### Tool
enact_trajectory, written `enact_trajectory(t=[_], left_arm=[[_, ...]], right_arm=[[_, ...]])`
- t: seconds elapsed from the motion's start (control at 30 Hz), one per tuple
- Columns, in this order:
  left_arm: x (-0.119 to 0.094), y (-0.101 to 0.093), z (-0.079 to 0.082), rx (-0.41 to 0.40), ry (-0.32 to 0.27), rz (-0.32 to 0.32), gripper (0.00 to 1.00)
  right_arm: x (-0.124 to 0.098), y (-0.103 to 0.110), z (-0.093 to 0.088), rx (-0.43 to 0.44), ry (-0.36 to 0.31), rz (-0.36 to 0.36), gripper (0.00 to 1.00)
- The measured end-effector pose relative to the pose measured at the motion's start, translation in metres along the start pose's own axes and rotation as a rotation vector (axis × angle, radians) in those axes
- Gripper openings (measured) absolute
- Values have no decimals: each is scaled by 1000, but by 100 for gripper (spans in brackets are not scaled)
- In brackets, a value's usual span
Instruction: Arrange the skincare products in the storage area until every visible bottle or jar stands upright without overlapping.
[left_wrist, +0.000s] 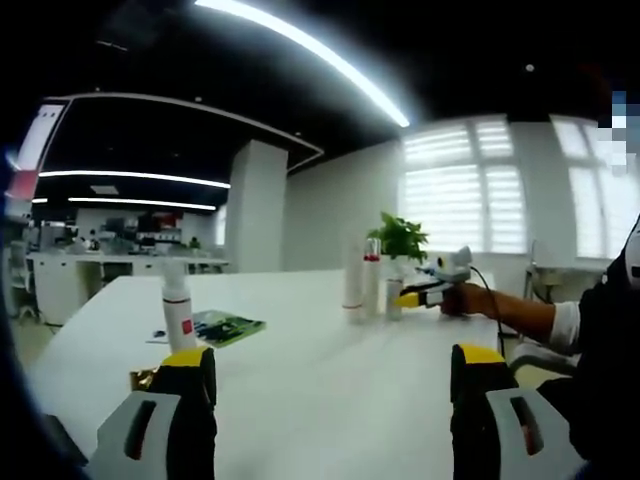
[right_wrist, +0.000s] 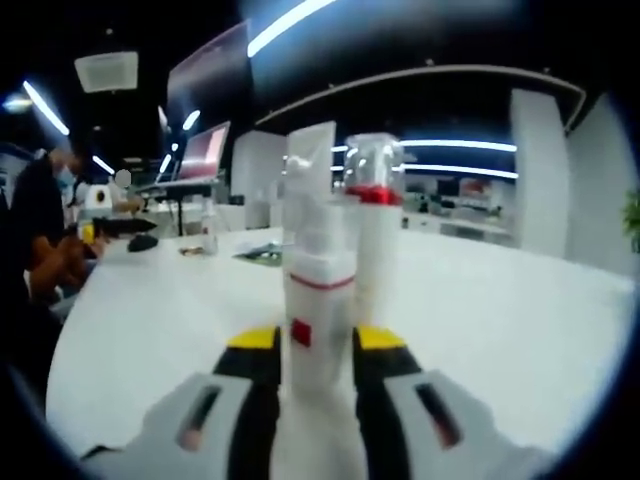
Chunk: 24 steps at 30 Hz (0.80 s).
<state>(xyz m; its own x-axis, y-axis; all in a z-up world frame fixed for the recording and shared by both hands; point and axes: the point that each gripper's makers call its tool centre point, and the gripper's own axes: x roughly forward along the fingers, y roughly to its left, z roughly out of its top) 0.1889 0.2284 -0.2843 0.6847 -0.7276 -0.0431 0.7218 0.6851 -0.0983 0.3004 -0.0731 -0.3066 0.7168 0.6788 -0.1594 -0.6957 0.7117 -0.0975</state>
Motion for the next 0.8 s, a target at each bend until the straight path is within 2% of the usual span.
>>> enact_trajectory(t=[0.17,0.23,0.8], left_arm=[[0,1,0,0,0,2,99],[0,1,0,0,0,3,99],[0,3,-1,-4,6,8,99]], right_arm=[[-1,6,-4,-17,17,-5,29],[0,2,-4,-24,22,-10,30],[-10,6,-9,-56,37,-39,30]])
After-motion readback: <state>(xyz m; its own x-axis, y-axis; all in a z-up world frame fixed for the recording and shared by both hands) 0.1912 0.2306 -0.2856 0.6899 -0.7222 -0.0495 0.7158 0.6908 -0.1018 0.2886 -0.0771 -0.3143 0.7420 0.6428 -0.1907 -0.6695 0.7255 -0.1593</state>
